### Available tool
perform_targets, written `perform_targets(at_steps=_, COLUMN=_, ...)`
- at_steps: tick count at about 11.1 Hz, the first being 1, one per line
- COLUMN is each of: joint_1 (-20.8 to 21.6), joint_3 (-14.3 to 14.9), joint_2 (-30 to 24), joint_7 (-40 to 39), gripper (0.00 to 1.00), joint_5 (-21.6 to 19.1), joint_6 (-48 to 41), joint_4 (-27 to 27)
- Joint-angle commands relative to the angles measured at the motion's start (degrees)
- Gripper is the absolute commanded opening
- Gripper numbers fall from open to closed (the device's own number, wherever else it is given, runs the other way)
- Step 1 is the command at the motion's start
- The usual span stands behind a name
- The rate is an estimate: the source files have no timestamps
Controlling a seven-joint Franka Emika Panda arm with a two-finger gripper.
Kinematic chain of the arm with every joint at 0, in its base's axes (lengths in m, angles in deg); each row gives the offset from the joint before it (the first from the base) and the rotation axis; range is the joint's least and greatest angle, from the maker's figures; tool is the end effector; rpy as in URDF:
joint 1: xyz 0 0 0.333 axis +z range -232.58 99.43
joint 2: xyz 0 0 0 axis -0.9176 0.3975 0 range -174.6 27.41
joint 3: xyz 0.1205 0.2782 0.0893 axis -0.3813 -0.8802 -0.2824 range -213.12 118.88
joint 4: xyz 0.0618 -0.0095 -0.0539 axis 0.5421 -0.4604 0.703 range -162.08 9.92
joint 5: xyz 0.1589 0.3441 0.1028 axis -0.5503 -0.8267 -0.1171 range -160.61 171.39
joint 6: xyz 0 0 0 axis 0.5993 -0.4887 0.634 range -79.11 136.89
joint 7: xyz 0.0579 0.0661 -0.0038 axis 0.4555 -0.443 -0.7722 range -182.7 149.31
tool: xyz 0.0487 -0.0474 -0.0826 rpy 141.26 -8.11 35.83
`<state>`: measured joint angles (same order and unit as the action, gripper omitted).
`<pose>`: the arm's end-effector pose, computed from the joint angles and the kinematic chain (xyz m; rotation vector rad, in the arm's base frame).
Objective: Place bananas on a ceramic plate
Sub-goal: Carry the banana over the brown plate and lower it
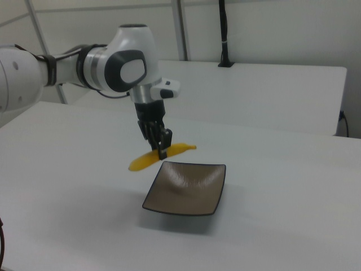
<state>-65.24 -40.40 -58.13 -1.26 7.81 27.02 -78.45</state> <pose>0.6346 -0.0563 0.4667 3.0193 -0.5306 -0.0597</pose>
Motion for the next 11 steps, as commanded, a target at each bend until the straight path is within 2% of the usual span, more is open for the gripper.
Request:
perform_targets(at_steps=1, joint_1=0.4, joint_3=0.1, joint_2=-0.6, joint_7=-1.9, gripper=0.11, joint_5=6.5, joint_6=0.4, joint_4=-5.2)
perform_targets(at_steps=3, joint_1=-0.1, joint_3=0.2, joint_2=0.1, joint_7=-1.8, gripper=0.11, joint_5=8.0, joint_6=2.9, joint_4=-6.8)
perform_targets(at_steps=8, joint_1=-1.9, joint_3=0.4, joint_2=4.7, joint_7=0.8, gripper=0.11, joint_5=12.0, joint_6=9.6, joint_4=-7.1)
perform_targets(at_steps=11, joint_1=-2.3, joint_3=0.4, joint_2=6.0, joint_7=1.2, gripper=0.16, joint_5=12.1, joint_6=12.0, joint_4=-7.0)
